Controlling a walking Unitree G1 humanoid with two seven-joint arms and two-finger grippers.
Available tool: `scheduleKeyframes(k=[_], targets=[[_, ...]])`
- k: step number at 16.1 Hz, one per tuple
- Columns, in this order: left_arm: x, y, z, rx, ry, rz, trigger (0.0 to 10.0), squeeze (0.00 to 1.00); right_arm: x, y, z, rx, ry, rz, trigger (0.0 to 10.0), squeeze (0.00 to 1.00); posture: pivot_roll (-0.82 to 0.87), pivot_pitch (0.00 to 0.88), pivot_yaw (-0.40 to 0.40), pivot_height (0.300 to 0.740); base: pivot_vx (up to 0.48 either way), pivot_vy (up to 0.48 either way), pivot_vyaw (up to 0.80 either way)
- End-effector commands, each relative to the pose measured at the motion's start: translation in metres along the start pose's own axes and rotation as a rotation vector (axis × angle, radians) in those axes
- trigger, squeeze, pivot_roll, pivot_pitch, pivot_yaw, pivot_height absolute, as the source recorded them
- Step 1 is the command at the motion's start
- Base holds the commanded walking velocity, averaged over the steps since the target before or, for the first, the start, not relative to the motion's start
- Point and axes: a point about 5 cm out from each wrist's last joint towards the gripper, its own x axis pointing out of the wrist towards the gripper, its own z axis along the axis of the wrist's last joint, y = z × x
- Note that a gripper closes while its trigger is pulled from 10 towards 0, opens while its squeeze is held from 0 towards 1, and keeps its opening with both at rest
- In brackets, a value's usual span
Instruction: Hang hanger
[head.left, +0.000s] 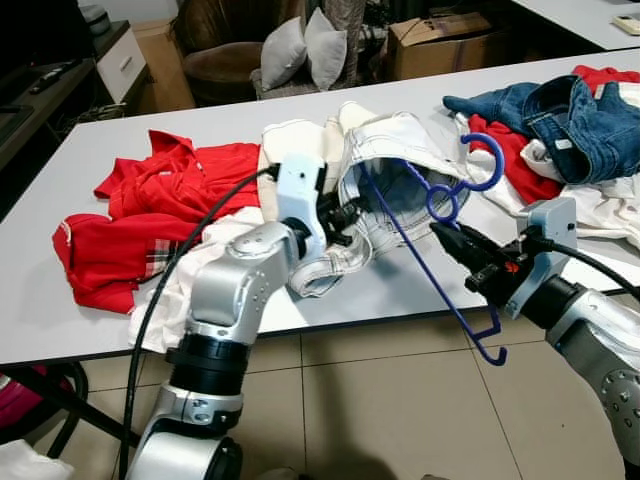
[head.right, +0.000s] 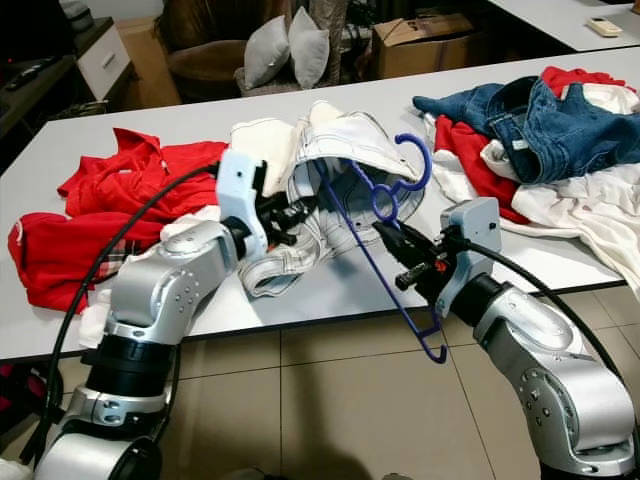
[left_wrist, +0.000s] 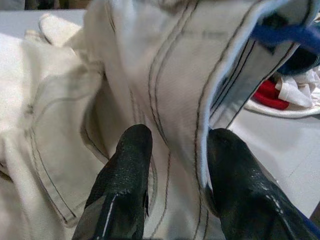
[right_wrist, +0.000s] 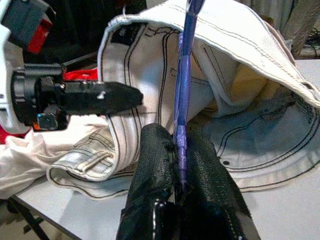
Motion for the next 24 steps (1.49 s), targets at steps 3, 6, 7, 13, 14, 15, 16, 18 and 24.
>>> scheduleKeyframes(k=[3,6,7,13,14,15,16,18,24], targets=[[-0.001,0.007,-0.005,-0.049,0.029,0.080,1.4,0.00,0.002,0.004,0.011,-0.019,-0.032,0.033,10.0,0.00,-0.18,0.000,0.128,0.740,0.000,0.000,0.00],[0.000,0.012,-0.008,-0.207,-0.015,0.093,0.0,0.00,0.002,0.005,0.012,-0.019,-0.037,0.035,10.0,0.00,-0.18,0.000,0.129,0.740,0.000,0.000,0.00],[0.001,0.014,-0.007,-0.248,-0.036,0.093,0.0,0.00,0.003,0.005,0.012,-0.018,-0.038,0.035,10.0,0.00,-0.18,0.000,0.131,0.740,0.000,0.000,0.00],[0.003,0.010,-0.003,-0.325,-0.064,0.050,0.0,0.00,0.003,0.004,0.012,-0.012,-0.043,0.030,10.0,0.00,-0.18,0.000,0.136,0.740,0.000,0.000,0.00],[0.004,0.010,0.004,-0.308,-0.104,0.040,0.0,0.00,0.004,0.004,0.011,-0.012,-0.042,0.028,10.0,0.00,-0.18,0.000,0.139,0.740,0.000,0.000,0.00],[0.004,0.012,0.009,-0.285,-0.127,0.039,0.0,0.00,0.005,0.003,0.011,-0.013,-0.041,0.027,10.0,0.00,-0.18,0.000,0.140,0.740,0.000,0.000,0.00],[0.004,0.012,0.015,-0.237,-0.149,0.042,0.0,0.00,0.005,0.003,0.011,-0.013,-0.041,0.026,10.0,0.00,-0.18,0.000,0.141,0.740,0.000,0.000,0.00],[0.000,0.011,0.033,-0.034,-0.193,0.019,0.0,0.00,0.004,0.002,0.007,0.003,-0.023,0.012,10.0,0.00,-0.18,0.000,0.141,0.740,0.000,0.000,0.00],[-0.019,0.025,0.065,0.330,-0.178,-0.003,0.0,0.00,0.004,-0.008,-0.028,0.098,0.132,-0.098,10.0,0.00,-0.16,0.000,0.141,0.740,0.000,0.000,0.00]])
